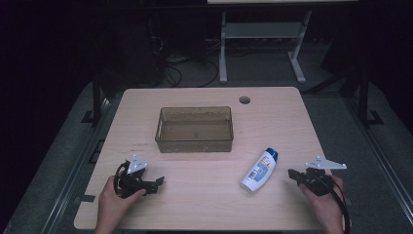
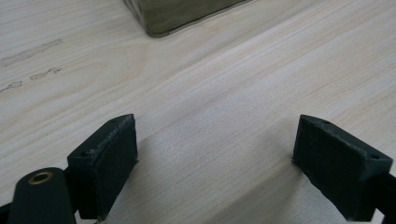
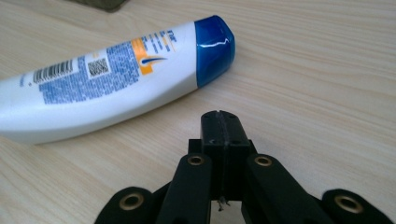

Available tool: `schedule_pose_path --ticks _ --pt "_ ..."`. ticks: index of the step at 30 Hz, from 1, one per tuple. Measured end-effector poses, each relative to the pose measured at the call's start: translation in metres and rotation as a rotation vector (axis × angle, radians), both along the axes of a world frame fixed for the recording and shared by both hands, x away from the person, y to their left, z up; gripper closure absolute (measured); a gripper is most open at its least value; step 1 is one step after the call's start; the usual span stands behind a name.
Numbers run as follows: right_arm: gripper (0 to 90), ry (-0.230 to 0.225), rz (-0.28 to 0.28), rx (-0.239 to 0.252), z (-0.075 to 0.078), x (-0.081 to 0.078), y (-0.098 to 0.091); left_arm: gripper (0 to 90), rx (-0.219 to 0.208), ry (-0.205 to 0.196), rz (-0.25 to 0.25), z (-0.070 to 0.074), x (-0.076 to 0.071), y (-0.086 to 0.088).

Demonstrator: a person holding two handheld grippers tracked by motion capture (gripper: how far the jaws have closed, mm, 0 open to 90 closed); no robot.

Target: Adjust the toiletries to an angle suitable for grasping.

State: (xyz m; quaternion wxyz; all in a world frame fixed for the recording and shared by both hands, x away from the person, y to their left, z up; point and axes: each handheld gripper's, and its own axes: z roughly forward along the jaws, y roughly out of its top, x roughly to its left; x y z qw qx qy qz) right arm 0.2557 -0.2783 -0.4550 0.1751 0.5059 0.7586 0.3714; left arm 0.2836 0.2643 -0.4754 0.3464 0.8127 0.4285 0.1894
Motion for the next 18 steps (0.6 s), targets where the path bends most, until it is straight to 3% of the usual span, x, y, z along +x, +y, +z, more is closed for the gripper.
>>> schedule_pose_path --ticks 18 --pt "90.0 0.011 0.046 0.042 0.005 0.038 0.000 12.6 -0.001 0.000 0.004 0.000 0.000 0.000"
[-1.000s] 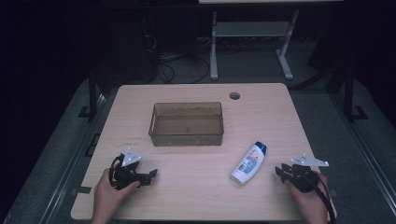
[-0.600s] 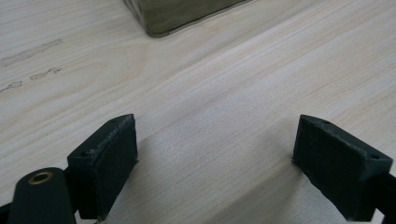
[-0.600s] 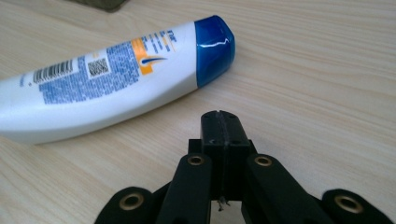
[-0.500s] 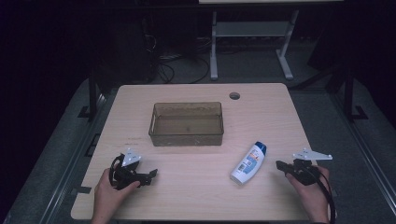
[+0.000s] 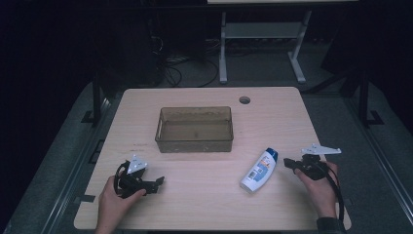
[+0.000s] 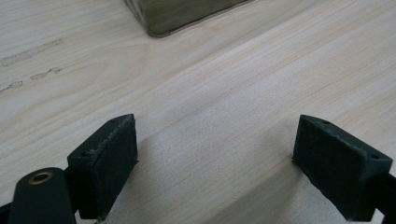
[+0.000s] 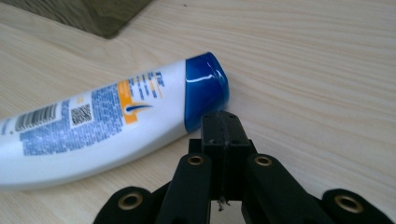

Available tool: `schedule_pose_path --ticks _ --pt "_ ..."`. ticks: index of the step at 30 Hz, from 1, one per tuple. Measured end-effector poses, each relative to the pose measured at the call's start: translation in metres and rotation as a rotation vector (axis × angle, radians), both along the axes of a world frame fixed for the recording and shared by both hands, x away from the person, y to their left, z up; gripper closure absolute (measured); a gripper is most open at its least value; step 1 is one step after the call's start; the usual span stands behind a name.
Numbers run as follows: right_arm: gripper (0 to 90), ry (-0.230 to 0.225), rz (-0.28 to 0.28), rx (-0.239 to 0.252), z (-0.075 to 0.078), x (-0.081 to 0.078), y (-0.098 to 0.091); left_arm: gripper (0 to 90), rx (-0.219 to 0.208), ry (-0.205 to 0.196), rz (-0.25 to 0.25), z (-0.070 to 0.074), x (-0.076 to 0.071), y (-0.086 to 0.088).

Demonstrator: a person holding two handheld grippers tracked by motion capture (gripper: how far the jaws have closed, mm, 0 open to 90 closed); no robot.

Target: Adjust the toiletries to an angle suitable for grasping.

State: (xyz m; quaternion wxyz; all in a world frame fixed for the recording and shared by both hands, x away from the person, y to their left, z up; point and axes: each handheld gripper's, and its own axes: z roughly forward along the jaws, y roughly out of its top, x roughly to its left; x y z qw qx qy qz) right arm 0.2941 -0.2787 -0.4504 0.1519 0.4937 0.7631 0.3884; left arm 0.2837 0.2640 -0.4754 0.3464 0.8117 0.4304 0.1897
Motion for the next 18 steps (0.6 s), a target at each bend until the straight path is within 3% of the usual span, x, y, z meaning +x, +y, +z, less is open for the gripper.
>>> schedule_pose_path --ticks 13,18 --pt "90.0 0.010 0.040 0.009 -0.002 0.025 0.008 12.5 0.000 0.000 0.000 0.000 0.000 0.000" --pt "90.0 0.014 0.043 -0.005 -0.004 0.027 0.010 12.6 0.001 0.000 0.000 0.000 0.000 0.000"
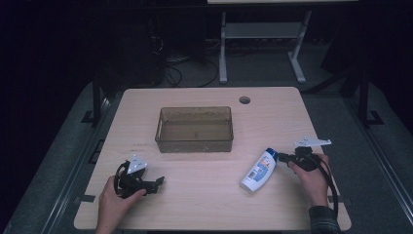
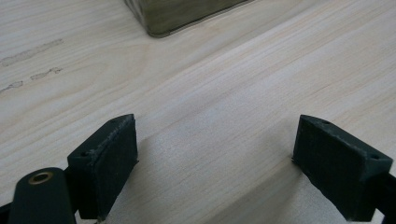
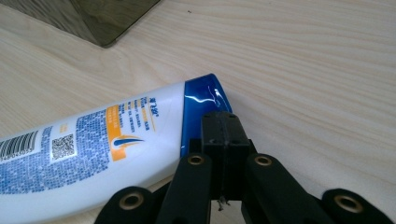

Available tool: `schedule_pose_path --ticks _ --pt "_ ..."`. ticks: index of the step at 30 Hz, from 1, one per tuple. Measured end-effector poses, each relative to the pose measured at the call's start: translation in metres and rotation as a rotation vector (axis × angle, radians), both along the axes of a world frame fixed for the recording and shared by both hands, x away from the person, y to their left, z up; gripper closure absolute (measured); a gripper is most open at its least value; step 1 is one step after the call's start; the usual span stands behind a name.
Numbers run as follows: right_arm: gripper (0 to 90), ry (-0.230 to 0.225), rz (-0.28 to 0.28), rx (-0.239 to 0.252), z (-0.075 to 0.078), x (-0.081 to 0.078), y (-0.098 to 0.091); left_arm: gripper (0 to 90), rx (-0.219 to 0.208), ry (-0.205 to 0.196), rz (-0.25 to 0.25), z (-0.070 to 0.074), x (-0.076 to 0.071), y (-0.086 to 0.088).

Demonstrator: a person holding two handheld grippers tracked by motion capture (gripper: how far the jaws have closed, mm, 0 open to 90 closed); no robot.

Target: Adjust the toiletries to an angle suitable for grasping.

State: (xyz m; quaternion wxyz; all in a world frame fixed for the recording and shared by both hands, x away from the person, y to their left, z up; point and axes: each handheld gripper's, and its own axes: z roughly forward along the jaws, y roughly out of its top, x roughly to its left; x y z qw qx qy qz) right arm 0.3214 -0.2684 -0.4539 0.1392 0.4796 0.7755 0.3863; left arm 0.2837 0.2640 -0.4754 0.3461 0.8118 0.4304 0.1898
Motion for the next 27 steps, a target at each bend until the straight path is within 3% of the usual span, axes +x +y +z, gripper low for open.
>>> schedule_pose_path --ticks 27 --pt "90.0 0.012 0.036 -0.004 -0.0035 0.0071 0.0088 12.5 -0.002 -0.001 0.001 -0.0001 0.0000 -0.0002"
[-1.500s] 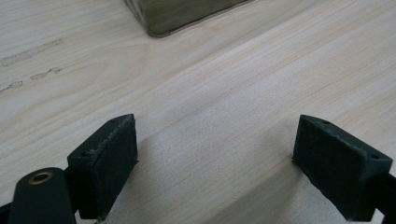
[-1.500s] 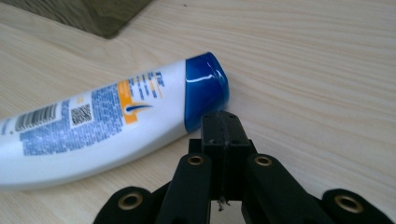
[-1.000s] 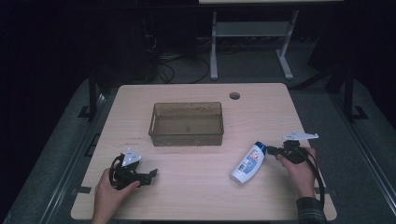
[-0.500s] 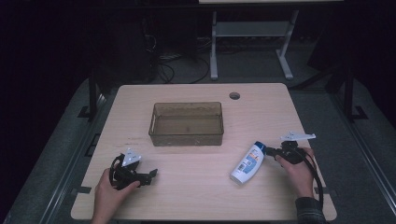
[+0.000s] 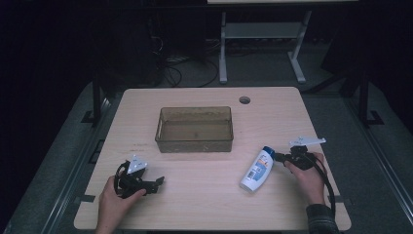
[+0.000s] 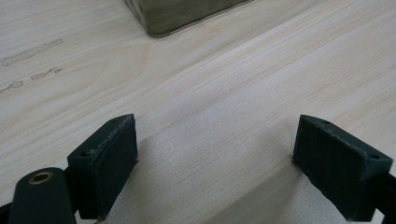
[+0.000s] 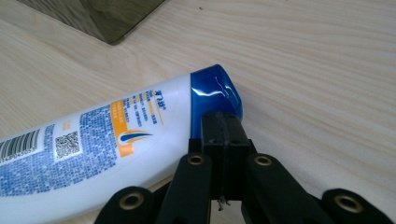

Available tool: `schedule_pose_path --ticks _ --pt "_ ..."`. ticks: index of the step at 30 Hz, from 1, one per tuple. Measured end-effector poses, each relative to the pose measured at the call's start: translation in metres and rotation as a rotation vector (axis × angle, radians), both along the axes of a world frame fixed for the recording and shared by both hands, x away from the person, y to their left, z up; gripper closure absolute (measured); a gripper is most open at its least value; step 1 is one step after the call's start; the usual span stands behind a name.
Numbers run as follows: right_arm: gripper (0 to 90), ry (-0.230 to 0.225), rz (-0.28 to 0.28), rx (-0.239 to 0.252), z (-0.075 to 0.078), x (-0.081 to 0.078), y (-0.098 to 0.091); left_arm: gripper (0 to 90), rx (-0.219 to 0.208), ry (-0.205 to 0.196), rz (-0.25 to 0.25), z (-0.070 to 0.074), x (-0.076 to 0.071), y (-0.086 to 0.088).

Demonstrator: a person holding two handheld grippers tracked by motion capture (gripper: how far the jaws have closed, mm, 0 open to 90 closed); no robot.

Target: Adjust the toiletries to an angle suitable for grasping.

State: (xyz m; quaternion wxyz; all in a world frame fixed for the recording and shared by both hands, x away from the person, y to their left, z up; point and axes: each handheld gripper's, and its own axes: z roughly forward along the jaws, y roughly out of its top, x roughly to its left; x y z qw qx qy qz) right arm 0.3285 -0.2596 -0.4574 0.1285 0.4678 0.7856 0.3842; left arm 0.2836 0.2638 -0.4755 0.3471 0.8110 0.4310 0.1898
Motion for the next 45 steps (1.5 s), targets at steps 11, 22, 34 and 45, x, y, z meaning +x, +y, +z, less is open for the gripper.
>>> schedule_pose_path --ticks 11,22,34,45 --pt "90.0 -0.005 0.031 -0.006 0.000 0.007 0.012 12.6 0.000 0.000 0.000 0.000 0.000 0.000" --pt "90.0 -0.008 0.063 -0.004 -0.002 0.013 0.025 12.5 0.000 0.000 0.000 0.000 0.000 0.000" --pt "90.0 -0.009 0.072 -0.003 -0.001 0.012 0.027 12.5 0.000 0.000 0.000 0.000 0.000 0.000" --pt "90.0 -0.003 0.088 0.075 0.018 -0.006 0.029 12.6 0.000 0.000 0.000 0.000 0.000 0.000"
